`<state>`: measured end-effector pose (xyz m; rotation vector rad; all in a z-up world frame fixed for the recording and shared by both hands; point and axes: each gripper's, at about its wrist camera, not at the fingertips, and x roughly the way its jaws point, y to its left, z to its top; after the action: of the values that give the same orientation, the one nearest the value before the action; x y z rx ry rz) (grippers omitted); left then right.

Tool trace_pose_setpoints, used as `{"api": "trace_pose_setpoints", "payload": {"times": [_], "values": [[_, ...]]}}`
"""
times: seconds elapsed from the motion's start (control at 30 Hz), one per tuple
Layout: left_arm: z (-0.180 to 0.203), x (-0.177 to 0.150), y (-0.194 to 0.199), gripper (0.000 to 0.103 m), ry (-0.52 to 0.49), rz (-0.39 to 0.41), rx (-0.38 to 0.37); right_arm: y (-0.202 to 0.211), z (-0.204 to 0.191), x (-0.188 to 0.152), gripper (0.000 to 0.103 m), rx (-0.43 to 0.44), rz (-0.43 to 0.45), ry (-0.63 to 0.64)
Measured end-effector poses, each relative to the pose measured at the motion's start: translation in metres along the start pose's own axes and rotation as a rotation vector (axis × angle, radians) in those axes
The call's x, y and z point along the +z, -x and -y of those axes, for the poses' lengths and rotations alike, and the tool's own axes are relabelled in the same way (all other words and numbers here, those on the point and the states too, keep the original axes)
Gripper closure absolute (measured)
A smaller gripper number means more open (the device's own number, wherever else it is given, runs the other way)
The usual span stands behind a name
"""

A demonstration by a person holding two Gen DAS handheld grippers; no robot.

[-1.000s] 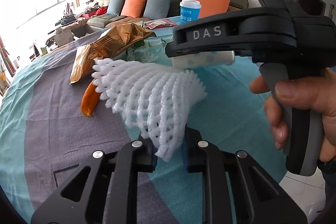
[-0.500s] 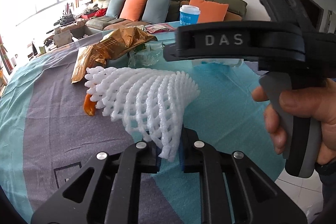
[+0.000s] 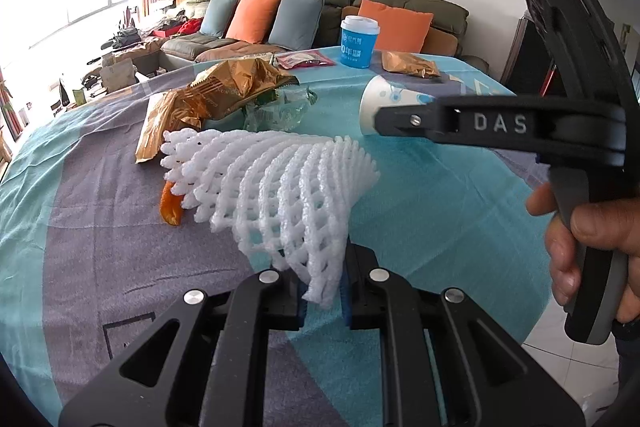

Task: Collect trash
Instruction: 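Grasp the white foam netting with the left tool while the right tool grasps the paper cup, then lift the netting and paper cup and carry both toward the teal bin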

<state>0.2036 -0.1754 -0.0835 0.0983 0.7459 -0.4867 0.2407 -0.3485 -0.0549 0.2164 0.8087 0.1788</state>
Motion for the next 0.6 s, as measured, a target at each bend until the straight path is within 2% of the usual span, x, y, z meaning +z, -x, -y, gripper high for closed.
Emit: {"api": "trace_pose_setpoints", "payload": {"times": [0.13,0.23,0.37,0.43,0.53,0.6], "values": [[0.000,0.000,0.002,0.091,0.002,0.007,0.002,0.005,0.003,-0.004,0.064,-0.028,0.004,0.007],[0.001,-0.001,0.002,0.091,0.003,0.005,-0.001,0.008,0.006,-0.006,0.075,-0.041,0.005,0.014],[0.003,0.000,0.003,0.091,0.000,0.011,-0.004,0.015,0.011,-0.011,0.074,-0.069,0.003,0.005],[0.002,0.000,0.003,0.091,0.001,0.012,-0.004,0.019,0.016,-0.015,0.064,-0.095,0.008,-0.004],[0.001,0.000,0.002,0.091,0.000,0.007,-0.005,0.023,0.017,-0.017,0.057,-0.115,0.020,0.018],[0.001,-0.001,0.001,0.091,0.001,0.003,-0.007,0.026,0.017,-0.014,0.029,-0.140,0.041,0.040]]}}
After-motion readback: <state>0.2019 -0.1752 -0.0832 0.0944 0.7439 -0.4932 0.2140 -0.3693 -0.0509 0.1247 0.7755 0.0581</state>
